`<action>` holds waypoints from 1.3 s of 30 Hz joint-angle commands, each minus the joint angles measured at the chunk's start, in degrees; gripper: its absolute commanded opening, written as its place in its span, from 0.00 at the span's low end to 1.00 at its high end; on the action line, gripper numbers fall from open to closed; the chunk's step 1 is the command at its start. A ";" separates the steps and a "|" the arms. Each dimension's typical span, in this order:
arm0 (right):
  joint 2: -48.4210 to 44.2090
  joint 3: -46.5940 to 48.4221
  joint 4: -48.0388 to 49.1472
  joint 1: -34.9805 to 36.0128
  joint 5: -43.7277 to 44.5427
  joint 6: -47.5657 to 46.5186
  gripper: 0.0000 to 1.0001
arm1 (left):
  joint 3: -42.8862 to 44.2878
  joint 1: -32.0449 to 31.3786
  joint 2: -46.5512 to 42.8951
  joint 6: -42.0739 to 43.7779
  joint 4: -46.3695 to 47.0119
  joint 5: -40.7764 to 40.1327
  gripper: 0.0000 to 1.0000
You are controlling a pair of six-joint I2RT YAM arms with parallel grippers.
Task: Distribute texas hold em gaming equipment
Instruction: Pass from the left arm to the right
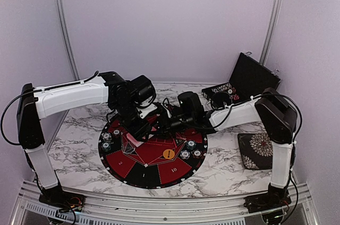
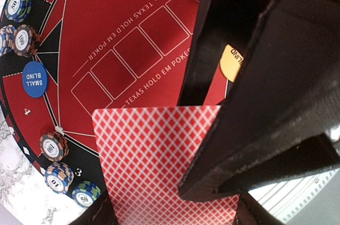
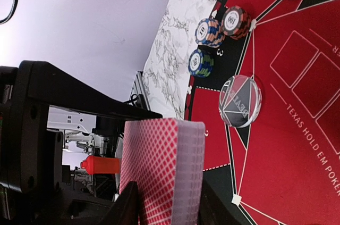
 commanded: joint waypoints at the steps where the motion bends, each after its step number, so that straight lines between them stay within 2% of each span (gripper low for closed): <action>1: 0.01 -0.12 -3.77 -1.24 3.80 -1.18 0.32 | 1.75 -0.32 -2.83 0.90 -0.21 -0.05 0.50; 39: -5.97 -3.94 -1.13 -3.51 2.75 0.80 0.31 | 0.37 -0.32 -2.34 0.94 0.01 -0.10 0.50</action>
